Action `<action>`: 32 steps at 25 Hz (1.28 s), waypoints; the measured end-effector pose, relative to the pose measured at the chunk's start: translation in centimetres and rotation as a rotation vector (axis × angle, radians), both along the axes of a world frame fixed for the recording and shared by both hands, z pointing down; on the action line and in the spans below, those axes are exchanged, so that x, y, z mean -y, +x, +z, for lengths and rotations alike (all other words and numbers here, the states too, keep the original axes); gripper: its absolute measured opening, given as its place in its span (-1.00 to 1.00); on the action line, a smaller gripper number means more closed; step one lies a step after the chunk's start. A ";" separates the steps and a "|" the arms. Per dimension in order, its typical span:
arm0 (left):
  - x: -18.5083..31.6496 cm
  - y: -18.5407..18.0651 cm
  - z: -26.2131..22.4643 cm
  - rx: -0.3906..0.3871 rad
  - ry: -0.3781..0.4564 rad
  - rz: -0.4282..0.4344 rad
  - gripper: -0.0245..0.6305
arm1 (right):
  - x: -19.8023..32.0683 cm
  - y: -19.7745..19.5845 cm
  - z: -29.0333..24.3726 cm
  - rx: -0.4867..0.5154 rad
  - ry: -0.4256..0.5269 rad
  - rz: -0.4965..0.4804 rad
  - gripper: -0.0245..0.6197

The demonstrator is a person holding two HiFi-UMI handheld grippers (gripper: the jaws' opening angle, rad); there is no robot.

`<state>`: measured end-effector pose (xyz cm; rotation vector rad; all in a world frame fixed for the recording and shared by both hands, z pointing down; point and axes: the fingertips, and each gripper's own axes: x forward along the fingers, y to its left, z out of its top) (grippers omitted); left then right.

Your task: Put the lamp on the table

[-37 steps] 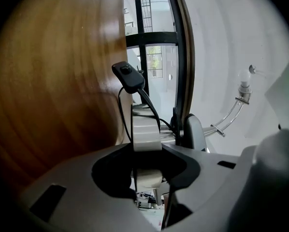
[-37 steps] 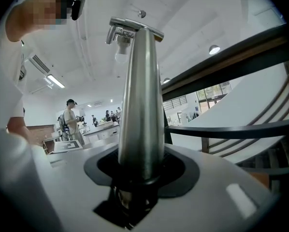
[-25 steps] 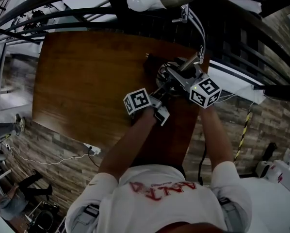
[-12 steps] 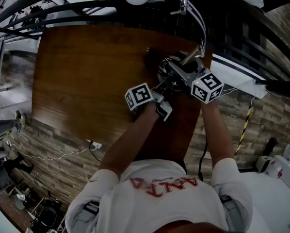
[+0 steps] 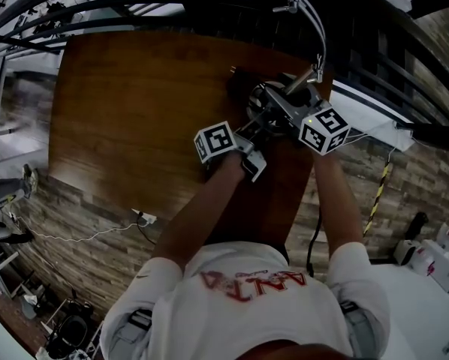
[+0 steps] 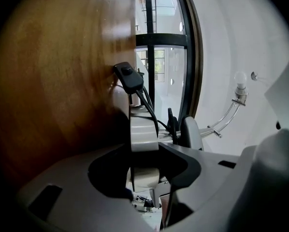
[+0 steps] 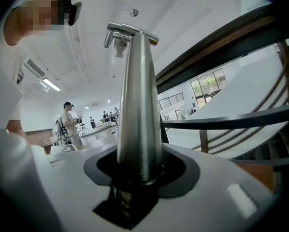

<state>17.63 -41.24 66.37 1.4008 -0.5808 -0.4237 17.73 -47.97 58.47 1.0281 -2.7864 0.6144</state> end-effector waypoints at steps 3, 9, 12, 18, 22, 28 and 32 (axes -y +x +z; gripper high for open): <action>-0.2 -0.3 -0.5 -0.004 0.021 0.019 -0.41 | 0.2 -0.2 0.0 -0.003 -0.002 0.003 -0.32; -1.8 -2.5 -0.8 0.045 0.012 0.034 -0.34 | 0.6 -0.2 -0.1 -0.001 -0.010 0.007 -0.32; -2.7 -4.1 -1.1 0.061 0.019 0.045 -0.34 | 0.6 -0.3 0.1 -0.015 -0.006 0.007 -0.32; -3.5 -8.6 -0.7 0.231 0.063 0.020 -0.78 | 0.1 -0.8 1.0 -0.069 0.011 0.003 -0.31; -3.5 -10.0 -1.7 0.305 0.122 0.000 -0.82 | -0.5 -1.1 1.5 -0.116 0.028 0.000 -0.31; -3.9 -11.0 -2.7 0.323 0.150 -0.011 -0.83 | -1.2 -1.4 1.9 -0.171 0.061 0.000 -0.31; -4.1 -11.9 -2.8 0.351 0.166 -0.022 -0.83 | -1.6 -1.9 2.2 -0.194 0.085 -0.002 -0.31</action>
